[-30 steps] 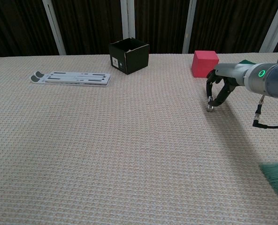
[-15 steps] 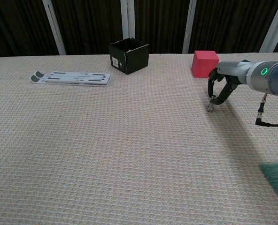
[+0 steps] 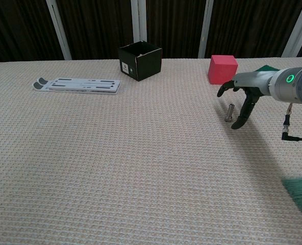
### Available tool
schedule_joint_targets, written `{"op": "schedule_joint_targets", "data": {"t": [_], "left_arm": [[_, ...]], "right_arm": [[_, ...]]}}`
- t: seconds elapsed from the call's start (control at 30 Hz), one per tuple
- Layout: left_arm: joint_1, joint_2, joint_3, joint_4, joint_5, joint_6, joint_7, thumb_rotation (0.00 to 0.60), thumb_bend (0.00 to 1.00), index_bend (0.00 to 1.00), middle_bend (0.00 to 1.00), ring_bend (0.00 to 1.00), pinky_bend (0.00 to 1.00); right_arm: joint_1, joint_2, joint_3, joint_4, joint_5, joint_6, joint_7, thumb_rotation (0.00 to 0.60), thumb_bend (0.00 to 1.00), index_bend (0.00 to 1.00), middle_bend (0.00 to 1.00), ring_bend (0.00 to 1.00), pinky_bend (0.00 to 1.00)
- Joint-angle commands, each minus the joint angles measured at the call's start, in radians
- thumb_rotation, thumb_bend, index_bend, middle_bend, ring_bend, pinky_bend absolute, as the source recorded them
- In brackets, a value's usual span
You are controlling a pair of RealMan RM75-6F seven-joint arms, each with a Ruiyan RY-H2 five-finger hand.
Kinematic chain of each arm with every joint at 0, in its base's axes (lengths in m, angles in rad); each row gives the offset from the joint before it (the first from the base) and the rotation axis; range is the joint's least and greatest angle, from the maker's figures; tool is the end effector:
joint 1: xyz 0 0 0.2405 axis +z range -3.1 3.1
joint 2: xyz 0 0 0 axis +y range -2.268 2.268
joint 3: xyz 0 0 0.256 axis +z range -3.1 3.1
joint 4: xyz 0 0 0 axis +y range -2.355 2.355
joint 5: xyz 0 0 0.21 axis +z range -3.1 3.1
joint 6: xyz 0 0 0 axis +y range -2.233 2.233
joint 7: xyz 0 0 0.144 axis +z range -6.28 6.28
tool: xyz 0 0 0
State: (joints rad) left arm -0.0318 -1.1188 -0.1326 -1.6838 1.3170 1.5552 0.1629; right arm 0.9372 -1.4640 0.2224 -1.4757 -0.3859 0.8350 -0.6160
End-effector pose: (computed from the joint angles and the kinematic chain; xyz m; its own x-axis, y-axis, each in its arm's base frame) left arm -0.3206 0.1769 0.1824 0.4692 -0.0917 0.8783 0.8694 0.2227 -0.4412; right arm -0.1593 -0.3932 0.0033 0.3838 -0.4644 0.7981 -0.9117 -0.0533 0.4074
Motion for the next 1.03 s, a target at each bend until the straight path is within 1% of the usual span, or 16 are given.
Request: {"op": "schedule_joint_targets", "data": {"t": [0.03,0.1,0.23,0.33,0.4,0.5,0.53,0.6,0.67,0.73,0.8,0.87,1.03], "left_arm": [[-0.001,0.0,-0.001,0.001,-0.001,-0.001,0.0,0.6,0.23,0.11,0.0,0.0,0.0],[-0.001,0.0,-0.001,0.001,-0.001,-0.002,-0.001,0.6,0.23,0.11,0.0,0.0,0.0],[0.0,0.001,0.0,0.0,0.001,0.0,-0.004,0.6,0.23,0.11,0.0,0.0,0.0],[0.003,0.002,0.003,-0.003,0.006,0.005,-0.005,0.6,0.23,0.11,0.0,0.0,0.0],[0.005,0.002,0.004,-0.005,0.009,0.009,-0.007,0.6,0.23,0.11,0.0,0.0,0.0],[0.009,0.002,0.005,-0.009,0.015,0.018,-0.013,0.6,0.23,0.11,0.0,0.0,0.0],[0.01,0.001,0.006,-0.009,0.017,0.019,-0.011,0.6,0.23,0.11,0.0,0.0,0.0],[0.01,0.001,0.009,-0.011,0.021,0.018,-0.01,0.6,0.24,0.11,0.0,0.0,0.0],[0.012,0.004,0.011,-0.013,0.025,0.019,-0.017,0.6,0.23,0.11,0.0,0.0,0.0],[0.016,0.008,0.011,-0.013,0.027,0.024,-0.023,0.6,0.23,0.11,0.0,0.0,0.0],[0.021,0.014,0.012,-0.012,0.029,0.03,-0.031,0.6,0.23,0.11,0.0,0.0,0.0],[0.024,0.021,0.016,-0.015,0.036,0.029,-0.047,0.6,0.24,0.11,0.0,0.0,0.0],[0.028,0.045,0.027,-0.014,0.057,0.018,-0.105,0.6,0.23,0.11,0.0,0.0,0.0]], "right_arm": [[-0.013,0.055,0.021,-0.058,-0.029,0.037,0.034,0.6,0.13,0.13,0.0,0.01,0.0],[-0.039,0.093,0.024,-0.095,-0.089,0.094,0.057,0.6,0.13,0.12,0.0,0.0,0.0],[-0.143,0.188,0.03,-0.187,-0.261,0.222,0.176,0.6,0.13,0.11,0.0,0.0,0.0],[-0.248,0.269,0.003,-0.254,-0.403,0.319,0.279,0.6,0.13,0.11,0.0,0.01,0.0],[-0.309,0.31,-0.022,-0.286,-0.467,0.377,0.327,0.6,0.13,0.11,0.0,0.01,0.0],[-0.459,0.378,-0.116,-0.354,-0.647,0.526,0.424,0.6,0.13,0.11,0.0,0.0,0.0],[-0.521,0.388,-0.164,-0.362,-0.739,0.598,0.459,0.6,0.13,0.11,0.0,0.01,0.0],[-0.592,0.383,-0.224,-0.35,-0.851,0.687,0.485,0.6,0.13,0.11,0.0,0.0,0.0],[-0.668,0.352,-0.287,-0.315,-0.968,0.788,0.487,0.6,0.13,0.11,0.0,0.0,0.0],[-0.714,0.321,-0.328,-0.276,-1.041,0.843,0.467,0.6,0.13,0.11,0.0,0.0,0.0],[-0.75,0.288,-0.358,-0.229,-1.096,0.876,0.441,0.6,0.13,0.11,0.0,0.01,0.0],[-0.758,0.282,-0.374,-0.218,-1.115,0.863,0.411,0.6,0.13,0.11,0.0,0.01,0.0],[-0.774,0.268,-0.355,-0.201,-1.131,0.87,0.368,0.6,0.13,0.11,0.0,0.0,0.0]]}}
